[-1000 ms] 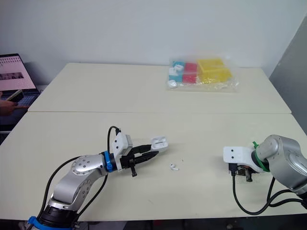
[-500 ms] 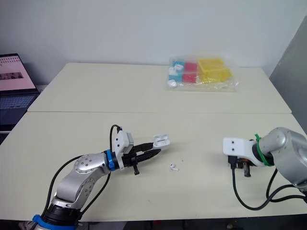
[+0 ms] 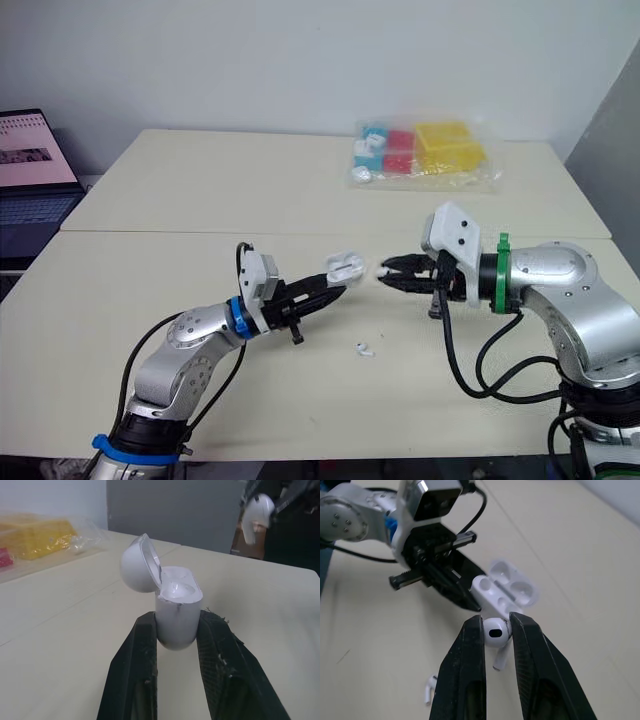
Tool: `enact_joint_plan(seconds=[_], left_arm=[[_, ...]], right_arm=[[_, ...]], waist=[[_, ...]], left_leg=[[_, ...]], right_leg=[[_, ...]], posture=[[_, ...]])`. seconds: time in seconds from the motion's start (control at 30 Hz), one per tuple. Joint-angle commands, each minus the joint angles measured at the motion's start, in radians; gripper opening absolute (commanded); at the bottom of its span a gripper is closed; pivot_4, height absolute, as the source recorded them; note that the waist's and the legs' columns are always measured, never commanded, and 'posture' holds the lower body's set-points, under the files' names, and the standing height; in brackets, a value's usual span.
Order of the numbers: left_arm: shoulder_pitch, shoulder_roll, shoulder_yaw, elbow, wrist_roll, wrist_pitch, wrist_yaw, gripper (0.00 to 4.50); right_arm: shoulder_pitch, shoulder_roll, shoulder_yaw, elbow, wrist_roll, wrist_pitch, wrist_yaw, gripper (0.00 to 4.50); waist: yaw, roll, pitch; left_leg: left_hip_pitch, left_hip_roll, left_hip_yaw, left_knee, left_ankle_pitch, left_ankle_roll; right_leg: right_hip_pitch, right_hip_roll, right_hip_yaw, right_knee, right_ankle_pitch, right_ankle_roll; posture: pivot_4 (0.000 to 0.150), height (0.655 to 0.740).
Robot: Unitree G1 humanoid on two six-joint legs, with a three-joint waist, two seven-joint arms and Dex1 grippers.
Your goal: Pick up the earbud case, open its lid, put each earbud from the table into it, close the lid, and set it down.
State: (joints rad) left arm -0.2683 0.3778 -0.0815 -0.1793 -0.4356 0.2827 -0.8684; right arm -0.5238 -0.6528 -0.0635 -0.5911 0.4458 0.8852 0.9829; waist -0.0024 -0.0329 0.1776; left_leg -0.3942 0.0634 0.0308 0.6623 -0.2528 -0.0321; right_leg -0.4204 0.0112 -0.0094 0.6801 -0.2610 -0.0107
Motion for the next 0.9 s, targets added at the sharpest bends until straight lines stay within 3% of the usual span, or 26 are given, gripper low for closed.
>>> enact_joint_plan(seconds=[0.03,0.43,0.57,0.9], left_arm=[[-0.04,-0.015,0.016,-0.005,-0.003,-0.033,0.011,0.74],[-0.053,-0.018,0.025,-0.025,-0.021,-0.017,0.024,0.74],[-0.062,-0.017,0.018,-0.057,-0.047,0.024,0.023,0.74],[-0.064,-0.01,0.031,-0.063,-0.058,0.047,0.033,0.74]], right_arm=[[-0.022,0.046,-0.025,-0.028,0.059,-0.03,-0.066,0.37],[-0.05,0.211,0.038,0.017,0.063,-0.156,-0.25,0.37],[0.015,0.273,0.161,0.095,-0.082,-0.318,-0.302,0.37],[0.146,0.242,0.203,0.25,-0.221,-0.586,-0.301,0.37]], waist=[[0.0,0.0,0.0],[-0.001,0.0,0.0],[-0.001,0.0,0.0],[-0.001,0.0,0.0]], left_leg=[[0.0,0.0,0.0,0.0,0.0,0.0],[0.0,0.0,0.0,0.0,0.0,0.0],[0.0,0.0,0.0,0.0,0.0,0.0],[-0.002,0.0,0.0,-0.001,0.0,0.0]], right_leg=[[0.0,0.0,0.0,0.0,0.0,0.0],[0.0,0.001,0.0,0.0,0.0,0.0],[0.0,0.001,0.0,0.0,0.0,0.0],[-0.002,0.0,0.0,-0.001,0.0,0.0]], posture=[[0.15,0.74],[0.15,0.74],[0.15,0.74],[0.15,0.74]])
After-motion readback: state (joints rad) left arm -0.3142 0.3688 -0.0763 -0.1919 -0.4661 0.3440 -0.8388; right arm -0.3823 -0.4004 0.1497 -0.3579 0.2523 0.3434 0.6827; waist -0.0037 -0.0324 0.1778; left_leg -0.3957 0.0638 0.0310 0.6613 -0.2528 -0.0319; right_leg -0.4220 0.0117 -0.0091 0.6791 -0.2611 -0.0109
